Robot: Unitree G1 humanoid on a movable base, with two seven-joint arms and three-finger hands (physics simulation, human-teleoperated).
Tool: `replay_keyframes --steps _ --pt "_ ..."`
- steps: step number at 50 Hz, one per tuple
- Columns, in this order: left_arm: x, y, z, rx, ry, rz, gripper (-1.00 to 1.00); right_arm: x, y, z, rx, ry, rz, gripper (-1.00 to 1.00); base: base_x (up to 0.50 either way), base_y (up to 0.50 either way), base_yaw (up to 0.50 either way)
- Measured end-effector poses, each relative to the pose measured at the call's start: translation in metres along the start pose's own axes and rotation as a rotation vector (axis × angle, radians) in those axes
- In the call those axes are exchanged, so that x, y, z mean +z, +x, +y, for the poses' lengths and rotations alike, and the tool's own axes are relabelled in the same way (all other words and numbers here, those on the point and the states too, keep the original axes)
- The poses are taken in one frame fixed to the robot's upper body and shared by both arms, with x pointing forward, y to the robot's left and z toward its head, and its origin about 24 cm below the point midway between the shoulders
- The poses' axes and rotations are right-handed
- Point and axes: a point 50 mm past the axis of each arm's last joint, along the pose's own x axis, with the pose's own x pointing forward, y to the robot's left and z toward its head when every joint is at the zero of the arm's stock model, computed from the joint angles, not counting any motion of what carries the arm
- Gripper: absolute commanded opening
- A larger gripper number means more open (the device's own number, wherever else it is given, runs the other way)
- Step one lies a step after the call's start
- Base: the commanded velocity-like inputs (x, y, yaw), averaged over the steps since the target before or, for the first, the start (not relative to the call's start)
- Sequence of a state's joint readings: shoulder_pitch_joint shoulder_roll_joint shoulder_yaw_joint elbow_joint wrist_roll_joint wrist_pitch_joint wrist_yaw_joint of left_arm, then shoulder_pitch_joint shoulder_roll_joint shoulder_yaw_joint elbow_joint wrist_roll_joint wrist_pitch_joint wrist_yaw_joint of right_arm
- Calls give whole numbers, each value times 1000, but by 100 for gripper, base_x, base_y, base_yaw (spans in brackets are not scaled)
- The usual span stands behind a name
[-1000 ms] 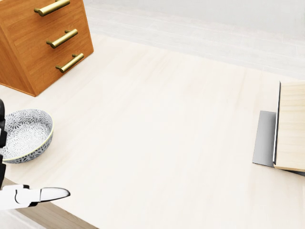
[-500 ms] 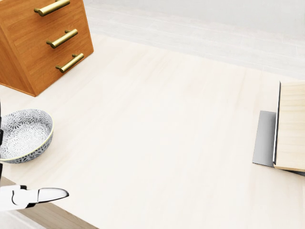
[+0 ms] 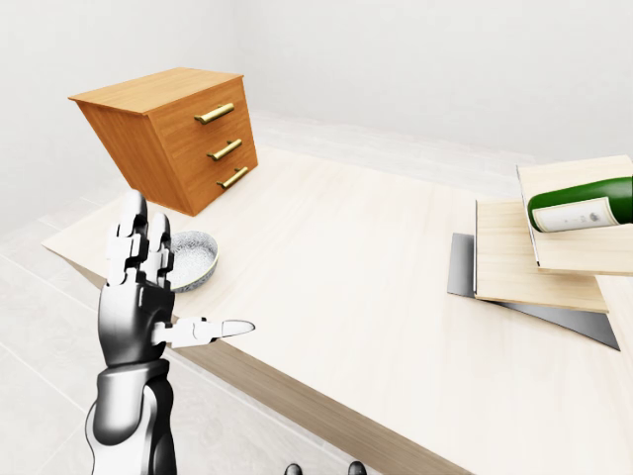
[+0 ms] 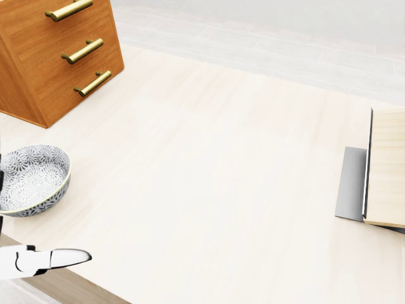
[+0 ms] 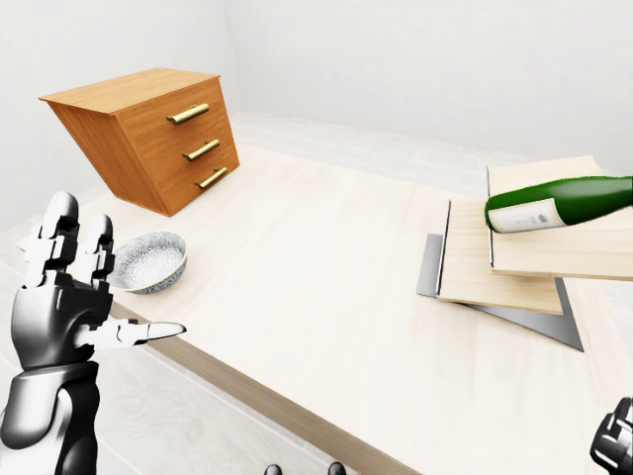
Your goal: Put the wine bottle on the wine rack.
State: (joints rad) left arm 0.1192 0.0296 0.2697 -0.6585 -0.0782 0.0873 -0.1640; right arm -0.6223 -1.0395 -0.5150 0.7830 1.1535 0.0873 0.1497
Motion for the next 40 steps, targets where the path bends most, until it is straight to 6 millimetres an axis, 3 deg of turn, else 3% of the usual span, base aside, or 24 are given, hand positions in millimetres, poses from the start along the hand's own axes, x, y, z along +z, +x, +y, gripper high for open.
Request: replay_keyframes --steps 12,40 --pt "-2 0 -1 -1 -1 8 100 0 0 0 44 -22 0 -100 0 0 0" --pt "-8 0 -3 -7 -4 35 100 -2 1 -11 -45 19 -2 -100 0 0 0"
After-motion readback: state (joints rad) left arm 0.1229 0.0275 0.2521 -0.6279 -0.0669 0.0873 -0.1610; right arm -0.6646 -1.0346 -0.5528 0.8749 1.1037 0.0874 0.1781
